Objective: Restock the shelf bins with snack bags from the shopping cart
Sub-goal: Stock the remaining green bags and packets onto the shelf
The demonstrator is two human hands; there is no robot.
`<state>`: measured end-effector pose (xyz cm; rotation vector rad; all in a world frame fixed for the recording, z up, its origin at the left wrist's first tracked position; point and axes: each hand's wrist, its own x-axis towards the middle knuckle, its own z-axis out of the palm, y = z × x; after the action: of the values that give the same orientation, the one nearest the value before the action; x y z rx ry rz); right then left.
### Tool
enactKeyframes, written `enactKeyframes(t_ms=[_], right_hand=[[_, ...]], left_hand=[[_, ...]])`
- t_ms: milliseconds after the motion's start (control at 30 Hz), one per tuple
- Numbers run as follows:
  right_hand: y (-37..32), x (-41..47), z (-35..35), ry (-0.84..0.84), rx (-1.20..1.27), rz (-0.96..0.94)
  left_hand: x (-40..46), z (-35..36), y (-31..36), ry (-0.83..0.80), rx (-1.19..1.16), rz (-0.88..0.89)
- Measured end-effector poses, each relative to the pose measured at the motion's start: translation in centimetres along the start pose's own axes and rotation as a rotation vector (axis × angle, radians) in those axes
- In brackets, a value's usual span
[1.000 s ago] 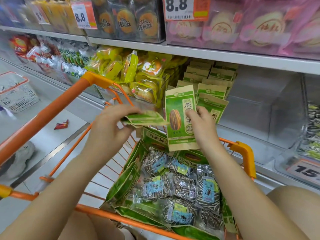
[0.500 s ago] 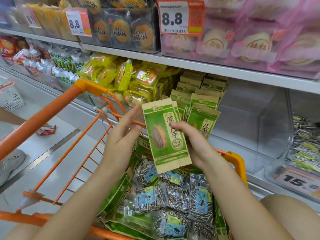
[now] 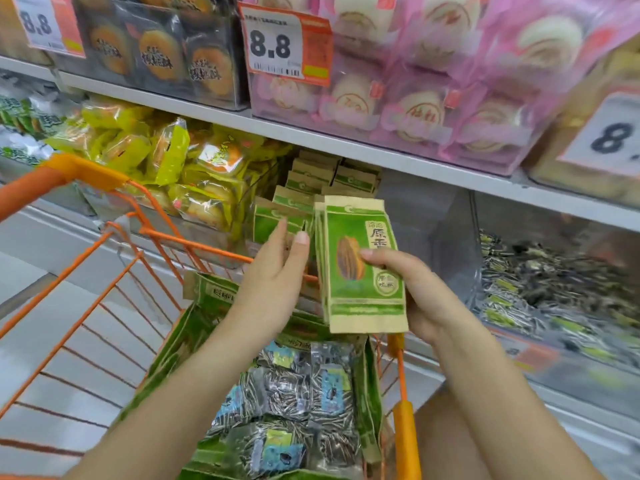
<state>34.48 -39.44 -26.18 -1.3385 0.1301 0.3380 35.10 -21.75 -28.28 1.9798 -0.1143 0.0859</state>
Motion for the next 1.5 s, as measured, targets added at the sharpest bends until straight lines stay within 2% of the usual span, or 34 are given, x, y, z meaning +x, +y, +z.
enactKeyframes(t_ms=[67, 133, 267, 367, 533, 667, 767, 867, 967, 1067, 1200, 1300, 1500], right_hand=[[-0.5, -0.9, -2.5, 0.175, 0.013, -0.056], [-1.2, -1.2, -4.1, 0.329, -0.022, -0.092], [-1.7, 1.9, -6.1, 0.508, -0.19, -0.124], [-1.3, 5.4, -6.3, 0.588, -0.234, -0.074], [-0.1, 11.6, -8.4, 0.633, 0.02, -0.027], [0.0, 15.8, -10.1, 0.681, -0.085, 0.04], [-0.2, 18.1, -11.0, 0.68, -0.078, -0.01], [0.0, 19.8, -11.2, 0.631, -0.053, -0.15], [0.6, 20.6, -11.2, 0.716, -0.148, -0.336], [1.7, 20.6, -11.7, 0.77, -0.381, -0.446], [2.6, 20.6, -12.8, 0.844, -0.586, -0.243], [2.7, 21.1, -13.5, 0.789, -0.664, -0.13], [2.7, 21.8, -13.0, 0.839, -0.653, -0.215]], left_hand=[[0.7, 0.5, -1.5, 0.047, 0.367, 0.14], [1.9, 1.1, -3.6, 0.07, 0.618, 0.186], [3.3, 2.5, -5.5, 0.057, 0.819, 0.258], [3.8, 2.8, -6.4, 0.066, 0.844, 0.285], [3.9, 3.1, -7.6, 0.075, 0.861, 0.276], [4.0, 3.2, -7.4, 0.085, 0.879, 0.267], [4.0, 3.2, -7.2, 0.085, 0.895, 0.256], [4.1, 3.2, -7.0, 0.086, 0.897, 0.258], [4.0, 3.2, -7.0, 0.085, 0.914, 0.25], [4.0, 3.3, -7.0, 0.08, 0.913, 0.258], [4.1, 3.2, -7.0, 0.082, 0.913, 0.264], [4.0, 3.2, -7.0, 0.084, 0.918, 0.263], [4.2, 3.2, -7.2, 0.092, 0.918, 0.263]])
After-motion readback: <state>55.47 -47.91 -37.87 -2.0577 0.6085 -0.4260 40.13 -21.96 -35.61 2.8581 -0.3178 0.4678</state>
